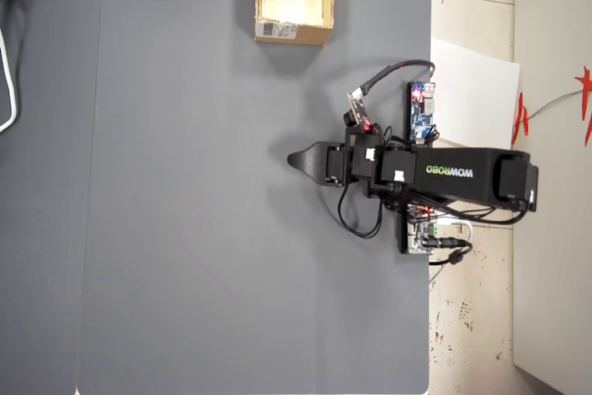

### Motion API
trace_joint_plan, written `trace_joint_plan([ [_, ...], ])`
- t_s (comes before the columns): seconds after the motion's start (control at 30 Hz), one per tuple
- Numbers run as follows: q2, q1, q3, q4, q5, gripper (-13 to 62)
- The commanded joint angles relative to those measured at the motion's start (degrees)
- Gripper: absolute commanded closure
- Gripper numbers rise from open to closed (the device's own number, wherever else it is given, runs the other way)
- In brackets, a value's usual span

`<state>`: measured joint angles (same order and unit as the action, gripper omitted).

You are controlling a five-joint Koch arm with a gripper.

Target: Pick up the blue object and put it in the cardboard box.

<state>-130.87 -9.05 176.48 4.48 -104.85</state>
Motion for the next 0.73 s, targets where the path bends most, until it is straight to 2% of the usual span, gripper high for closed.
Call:
trace_joint_plan([
  [0.0,-4.92,0.09,2.2,-5.01,-1.85,14.6],
  [0.7,-4.66,0.53,2.2,-7.03,-4.75,14.8],
])
